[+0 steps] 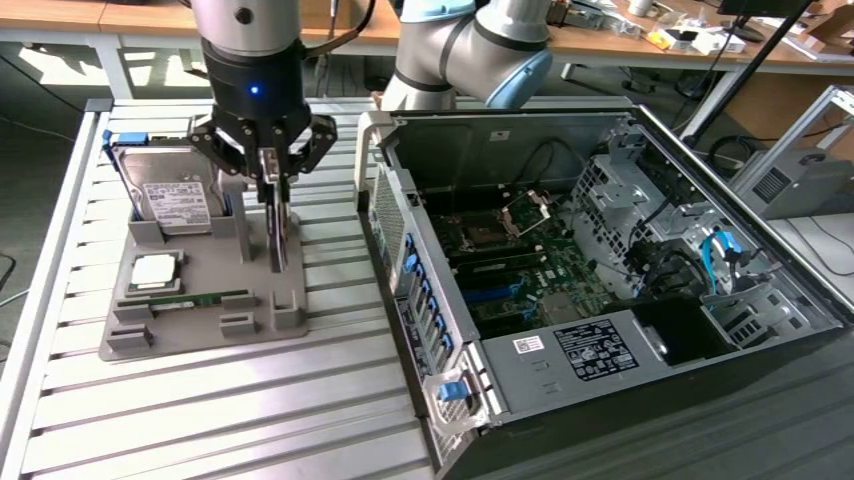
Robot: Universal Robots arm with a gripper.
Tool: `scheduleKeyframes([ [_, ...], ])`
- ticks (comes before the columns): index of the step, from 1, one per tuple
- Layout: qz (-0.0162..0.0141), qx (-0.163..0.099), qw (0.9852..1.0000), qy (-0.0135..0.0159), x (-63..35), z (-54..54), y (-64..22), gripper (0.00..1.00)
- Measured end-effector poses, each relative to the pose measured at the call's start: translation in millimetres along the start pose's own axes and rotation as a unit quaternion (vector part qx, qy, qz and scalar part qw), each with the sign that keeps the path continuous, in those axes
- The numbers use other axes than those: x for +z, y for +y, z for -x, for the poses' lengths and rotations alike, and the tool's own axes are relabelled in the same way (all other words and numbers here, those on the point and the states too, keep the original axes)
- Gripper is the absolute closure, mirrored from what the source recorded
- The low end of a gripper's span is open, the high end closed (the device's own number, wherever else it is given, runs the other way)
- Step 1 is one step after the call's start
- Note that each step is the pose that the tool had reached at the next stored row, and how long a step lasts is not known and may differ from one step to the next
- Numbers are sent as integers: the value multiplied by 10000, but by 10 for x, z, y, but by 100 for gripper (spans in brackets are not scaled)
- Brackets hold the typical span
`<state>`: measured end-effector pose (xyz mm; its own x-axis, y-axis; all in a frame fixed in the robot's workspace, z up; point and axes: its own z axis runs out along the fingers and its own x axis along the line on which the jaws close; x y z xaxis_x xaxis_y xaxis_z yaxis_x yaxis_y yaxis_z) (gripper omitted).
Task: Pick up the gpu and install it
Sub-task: 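Pick up the gpu and move the gpu toward the slot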
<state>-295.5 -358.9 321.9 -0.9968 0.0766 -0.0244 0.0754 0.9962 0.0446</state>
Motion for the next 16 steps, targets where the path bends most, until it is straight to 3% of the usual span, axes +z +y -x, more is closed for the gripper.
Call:
scheduleKeyframes([
  [16, 0, 0, 10000, 0, -120, 3, 5, 73],
])
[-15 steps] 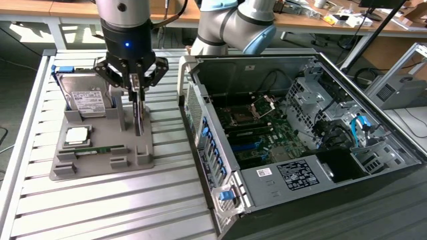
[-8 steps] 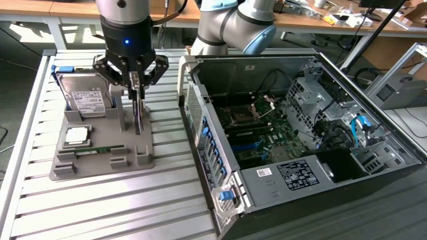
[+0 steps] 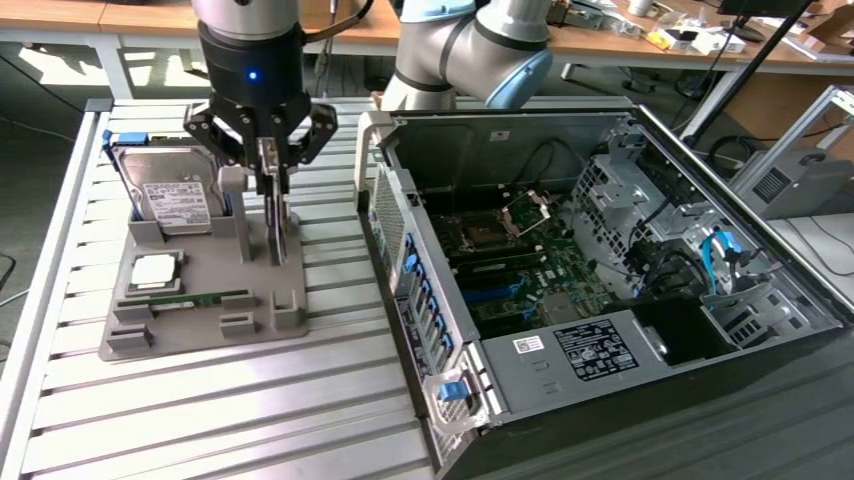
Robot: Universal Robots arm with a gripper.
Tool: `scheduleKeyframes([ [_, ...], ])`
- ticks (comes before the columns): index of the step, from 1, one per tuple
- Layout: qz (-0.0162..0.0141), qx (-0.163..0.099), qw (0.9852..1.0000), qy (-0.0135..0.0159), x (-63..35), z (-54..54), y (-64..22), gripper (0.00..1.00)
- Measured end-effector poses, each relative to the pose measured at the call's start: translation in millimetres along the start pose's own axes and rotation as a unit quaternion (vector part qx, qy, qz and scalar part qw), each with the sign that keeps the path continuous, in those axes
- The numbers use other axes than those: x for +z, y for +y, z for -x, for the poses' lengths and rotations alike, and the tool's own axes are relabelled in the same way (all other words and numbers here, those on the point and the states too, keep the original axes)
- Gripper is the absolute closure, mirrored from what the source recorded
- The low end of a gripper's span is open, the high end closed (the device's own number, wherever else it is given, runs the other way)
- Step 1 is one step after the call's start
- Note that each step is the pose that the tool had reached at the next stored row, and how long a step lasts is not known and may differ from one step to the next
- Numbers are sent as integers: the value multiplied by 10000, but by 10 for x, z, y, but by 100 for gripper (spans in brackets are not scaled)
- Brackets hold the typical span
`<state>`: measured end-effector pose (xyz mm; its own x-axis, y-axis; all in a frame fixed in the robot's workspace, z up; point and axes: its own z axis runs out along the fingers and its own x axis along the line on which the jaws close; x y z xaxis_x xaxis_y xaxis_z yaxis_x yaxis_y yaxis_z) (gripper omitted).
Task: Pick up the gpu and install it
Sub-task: 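Pick up the gpu and move the gpu toward the slot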
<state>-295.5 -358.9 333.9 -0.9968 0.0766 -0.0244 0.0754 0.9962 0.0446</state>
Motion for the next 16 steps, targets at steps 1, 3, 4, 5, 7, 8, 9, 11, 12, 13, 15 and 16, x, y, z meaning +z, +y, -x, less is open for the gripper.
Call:
scheduleKeyframes([
  [1, 0, 0, 10000, 0, -6, 0, 0, 73],
  [3, 0, 0, 10000, 0, -23, 1, 1, 73],
  [4, 0, 0, 10000, 0, -29, 1, 1, 73],
  [5, 0, 0, 10000, 0, -37, 1, 2, 73],
  [7, 0, 0, 10000, 0, -51, 1, 2, 73],
  [8, 0, 0, 10000, 0, -58, 2, 3, 73],
  [9, 0, 0, 10000, 0, -65, 2, 3, 73],
  [11, 0, 0, 10000, 0, -76, 2, 3, 73],
  [12, 0, 0, 10000, 0, -82, 2, 4, 73],
  [13, 0, 0, 10000, 0, -88, 2, 4, 73],
  [15, 0, 0, 10000, 0, -101, 3, 4, 73],
  [16, 0, 0, 10000, 0, -106, 3, 5, 73],
])
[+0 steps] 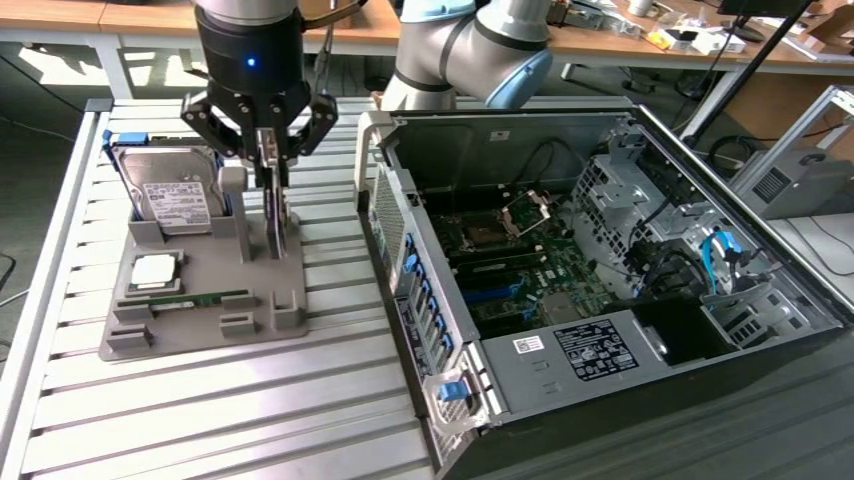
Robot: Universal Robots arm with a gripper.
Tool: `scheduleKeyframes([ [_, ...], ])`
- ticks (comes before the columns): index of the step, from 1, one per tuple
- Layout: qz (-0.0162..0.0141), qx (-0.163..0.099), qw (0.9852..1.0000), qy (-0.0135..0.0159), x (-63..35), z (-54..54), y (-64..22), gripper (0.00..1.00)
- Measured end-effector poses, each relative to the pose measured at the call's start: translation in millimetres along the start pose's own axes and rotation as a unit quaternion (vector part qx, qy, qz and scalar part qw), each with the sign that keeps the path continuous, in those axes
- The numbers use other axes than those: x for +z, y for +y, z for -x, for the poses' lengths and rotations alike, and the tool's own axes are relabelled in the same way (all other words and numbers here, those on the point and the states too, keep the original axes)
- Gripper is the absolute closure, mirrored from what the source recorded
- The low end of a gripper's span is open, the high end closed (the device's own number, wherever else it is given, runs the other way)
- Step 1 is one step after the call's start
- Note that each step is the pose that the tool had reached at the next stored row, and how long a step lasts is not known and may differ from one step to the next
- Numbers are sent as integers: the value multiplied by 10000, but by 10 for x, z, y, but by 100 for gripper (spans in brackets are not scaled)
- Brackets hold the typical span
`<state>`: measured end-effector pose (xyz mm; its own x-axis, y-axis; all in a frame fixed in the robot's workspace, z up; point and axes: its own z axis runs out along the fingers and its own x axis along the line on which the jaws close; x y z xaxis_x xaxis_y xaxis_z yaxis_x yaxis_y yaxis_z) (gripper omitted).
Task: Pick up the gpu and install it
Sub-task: 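Pick up the gpu and move the gpu toward the slot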
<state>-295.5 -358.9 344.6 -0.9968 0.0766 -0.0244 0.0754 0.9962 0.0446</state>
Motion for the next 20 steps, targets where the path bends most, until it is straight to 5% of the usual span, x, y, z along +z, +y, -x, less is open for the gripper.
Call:
scheduleKeyframes([
  [20, 0, 0, 10000, 0, -146, 4, 7, 73],
])
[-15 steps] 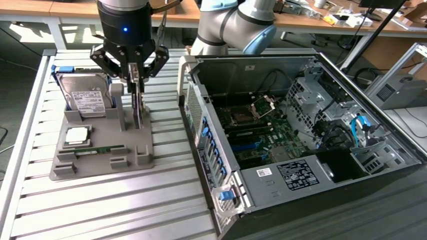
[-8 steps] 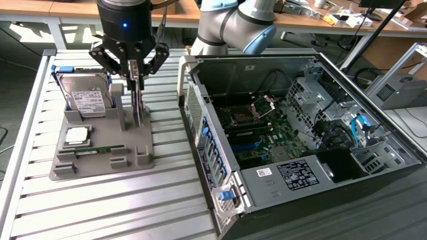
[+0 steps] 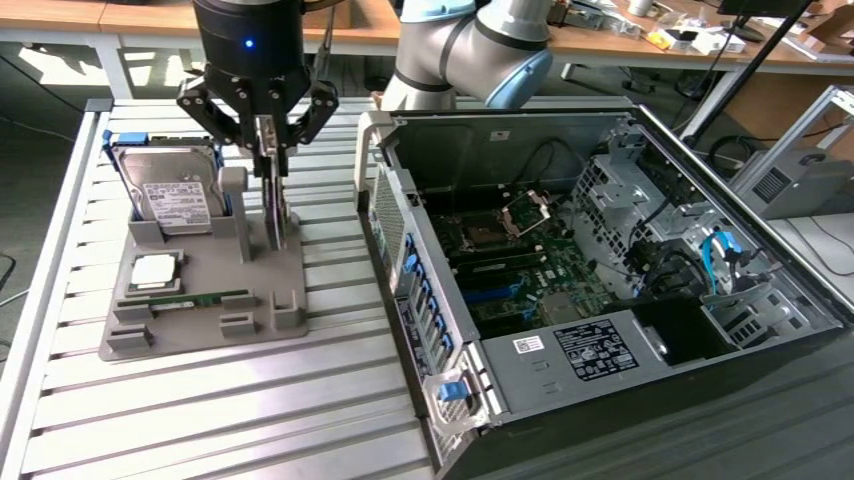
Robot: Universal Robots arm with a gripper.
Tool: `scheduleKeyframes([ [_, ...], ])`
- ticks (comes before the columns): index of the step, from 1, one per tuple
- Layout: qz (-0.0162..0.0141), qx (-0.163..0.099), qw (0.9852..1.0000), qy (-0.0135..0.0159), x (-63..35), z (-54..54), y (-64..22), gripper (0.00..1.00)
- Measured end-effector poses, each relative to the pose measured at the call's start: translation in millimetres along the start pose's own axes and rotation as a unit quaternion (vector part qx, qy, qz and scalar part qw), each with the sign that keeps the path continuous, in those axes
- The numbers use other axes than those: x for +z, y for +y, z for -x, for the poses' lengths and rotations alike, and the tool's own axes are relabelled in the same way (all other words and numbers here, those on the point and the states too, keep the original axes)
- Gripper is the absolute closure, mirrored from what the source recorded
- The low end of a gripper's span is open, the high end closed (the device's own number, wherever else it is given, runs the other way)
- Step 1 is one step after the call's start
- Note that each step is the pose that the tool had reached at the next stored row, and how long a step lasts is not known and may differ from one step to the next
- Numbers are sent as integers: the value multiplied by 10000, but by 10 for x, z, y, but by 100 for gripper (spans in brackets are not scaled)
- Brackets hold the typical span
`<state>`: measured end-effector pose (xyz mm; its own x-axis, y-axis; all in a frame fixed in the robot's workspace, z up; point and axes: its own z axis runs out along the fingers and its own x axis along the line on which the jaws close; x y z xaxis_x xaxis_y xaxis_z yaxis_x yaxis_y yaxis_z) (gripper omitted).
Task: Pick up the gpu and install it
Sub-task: 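Pick up the gpu and move the gpu toward the slot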
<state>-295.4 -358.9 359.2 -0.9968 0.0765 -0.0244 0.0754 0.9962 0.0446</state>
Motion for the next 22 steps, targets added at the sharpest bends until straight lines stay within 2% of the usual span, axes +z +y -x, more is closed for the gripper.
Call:
scheduleKeyframes([
  [22, 0, 0, 10000, 0, -182, 4, 8, 73],
])
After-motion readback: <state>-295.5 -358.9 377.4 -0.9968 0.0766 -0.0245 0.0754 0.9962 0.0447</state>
